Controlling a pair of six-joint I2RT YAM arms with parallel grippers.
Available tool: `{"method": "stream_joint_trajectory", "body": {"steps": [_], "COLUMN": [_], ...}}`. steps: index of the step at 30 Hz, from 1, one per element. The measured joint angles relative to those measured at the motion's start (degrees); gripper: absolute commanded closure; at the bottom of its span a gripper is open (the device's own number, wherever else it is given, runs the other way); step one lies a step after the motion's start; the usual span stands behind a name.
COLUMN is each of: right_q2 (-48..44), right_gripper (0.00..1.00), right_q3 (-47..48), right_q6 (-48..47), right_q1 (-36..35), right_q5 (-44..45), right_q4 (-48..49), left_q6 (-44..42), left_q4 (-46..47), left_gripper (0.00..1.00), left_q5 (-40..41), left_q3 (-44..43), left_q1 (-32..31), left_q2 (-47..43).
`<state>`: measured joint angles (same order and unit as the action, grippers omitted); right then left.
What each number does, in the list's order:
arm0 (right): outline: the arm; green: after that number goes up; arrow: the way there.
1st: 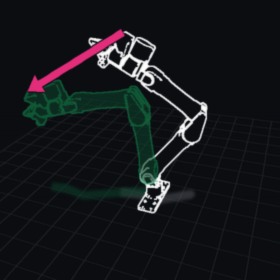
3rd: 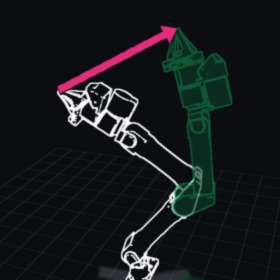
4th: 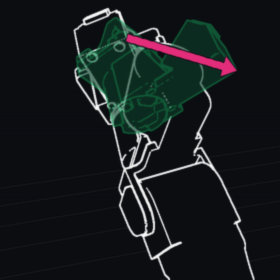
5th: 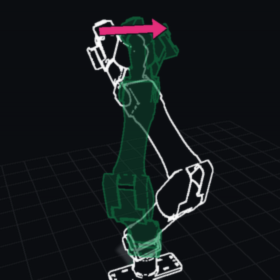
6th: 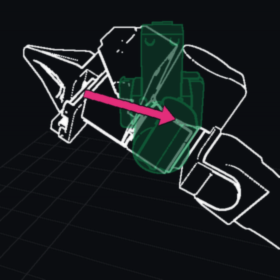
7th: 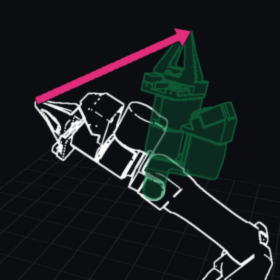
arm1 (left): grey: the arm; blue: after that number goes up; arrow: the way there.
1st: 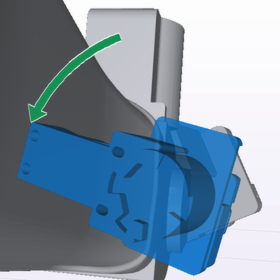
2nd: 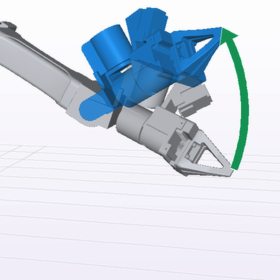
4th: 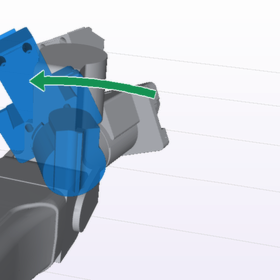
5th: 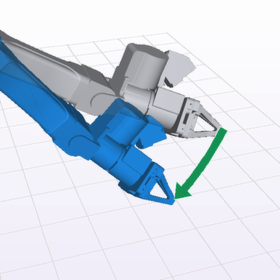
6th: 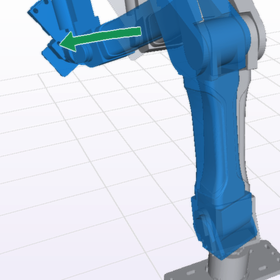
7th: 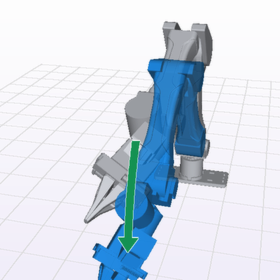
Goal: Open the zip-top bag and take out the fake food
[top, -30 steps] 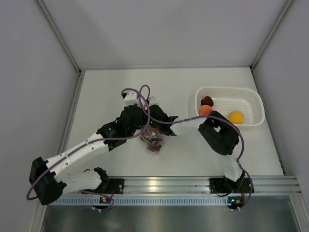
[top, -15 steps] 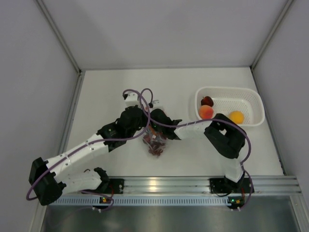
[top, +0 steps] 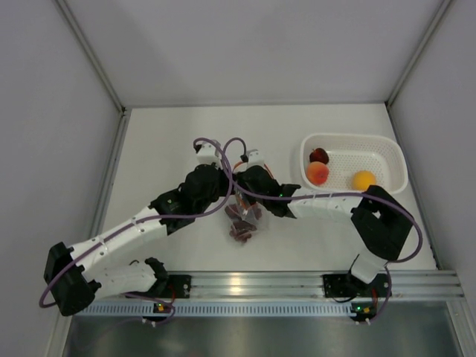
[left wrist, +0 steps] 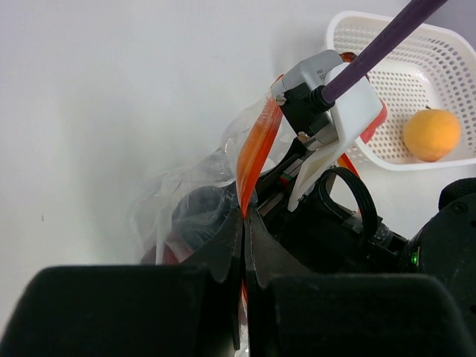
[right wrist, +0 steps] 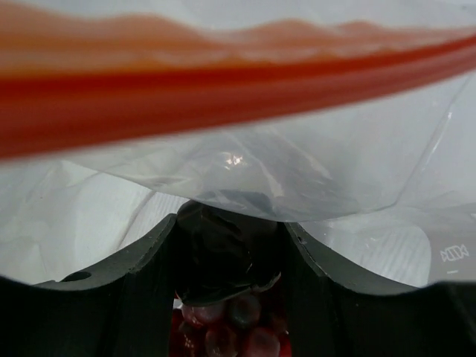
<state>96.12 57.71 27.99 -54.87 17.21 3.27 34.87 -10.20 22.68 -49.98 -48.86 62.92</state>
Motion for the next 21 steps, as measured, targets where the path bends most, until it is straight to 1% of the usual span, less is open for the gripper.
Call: {"method": "stream_joint_trajectory", "body": {"steps": [9, 15, 21], "right_q2": [-7.78, -11.21, -14.75], "right_gripper": [0.64, 0.66, 0.67], "right_q3": [-2.73, -3.02, -3.48], "right_q6": [-1.44, -2.47, -2.93], "right_q1": [0.13, 0.17, -0.15], "right_q5": [2.47, 5.31, 5.42], "right_q4": [-5.27, -8.74, -8.81], "left_q6": [1.22, 2.6, 2.62], "left_q4": [3.43, 5.55, 2.32], "left_gripper": [1.0, 1.0, 1.0], "left_q5": [-5.22, -7.1, 1.42], "left_q3": [-0.09, -0.17, 1.57], "left_q1": [-0.9, -1.31, 0.9], "left_q2": [-0.94, -1.33, -1.68]}}
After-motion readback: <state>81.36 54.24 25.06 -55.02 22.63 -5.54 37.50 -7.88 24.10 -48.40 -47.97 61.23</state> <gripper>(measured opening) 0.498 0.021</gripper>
